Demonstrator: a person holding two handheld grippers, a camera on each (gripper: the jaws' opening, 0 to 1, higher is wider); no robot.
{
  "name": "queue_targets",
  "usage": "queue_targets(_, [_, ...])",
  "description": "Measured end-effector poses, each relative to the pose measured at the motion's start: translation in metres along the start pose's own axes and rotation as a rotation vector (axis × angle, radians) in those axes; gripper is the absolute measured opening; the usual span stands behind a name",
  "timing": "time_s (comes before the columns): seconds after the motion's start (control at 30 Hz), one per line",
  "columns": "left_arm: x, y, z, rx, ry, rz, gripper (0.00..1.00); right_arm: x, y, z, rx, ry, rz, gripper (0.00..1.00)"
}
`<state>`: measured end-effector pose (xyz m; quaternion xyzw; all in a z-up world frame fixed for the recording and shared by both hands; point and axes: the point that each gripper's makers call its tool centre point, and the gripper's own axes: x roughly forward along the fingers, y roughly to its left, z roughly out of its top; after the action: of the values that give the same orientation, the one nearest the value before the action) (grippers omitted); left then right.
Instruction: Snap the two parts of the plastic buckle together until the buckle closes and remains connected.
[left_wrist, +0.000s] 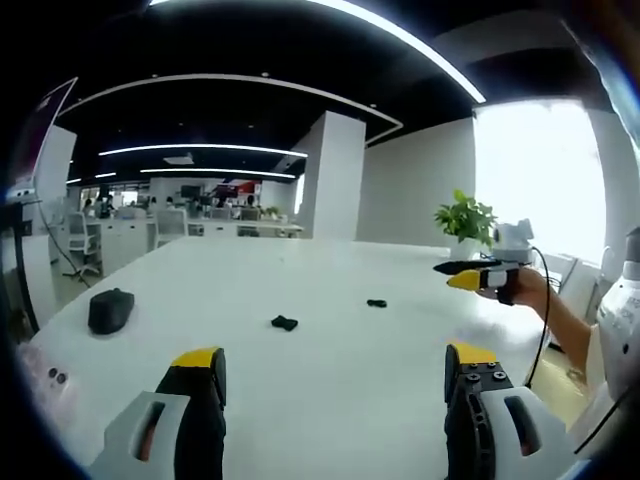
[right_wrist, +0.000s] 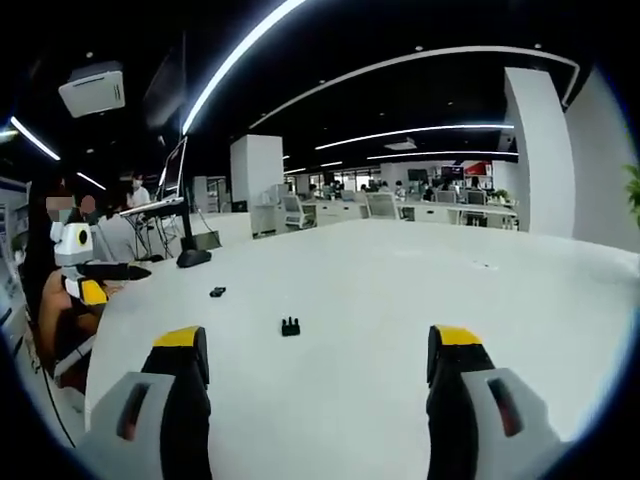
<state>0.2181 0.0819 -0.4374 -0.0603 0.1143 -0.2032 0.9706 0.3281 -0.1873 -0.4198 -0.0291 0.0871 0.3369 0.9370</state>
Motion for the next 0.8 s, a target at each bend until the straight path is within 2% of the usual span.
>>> queue_targets(0.8, [0.003, -0.003, -0.004, -0.010, 0.008, -0.012, 0.92, 0.026, 0.011, 0.012, -0.030, 0.014, 0.062, 0.90])
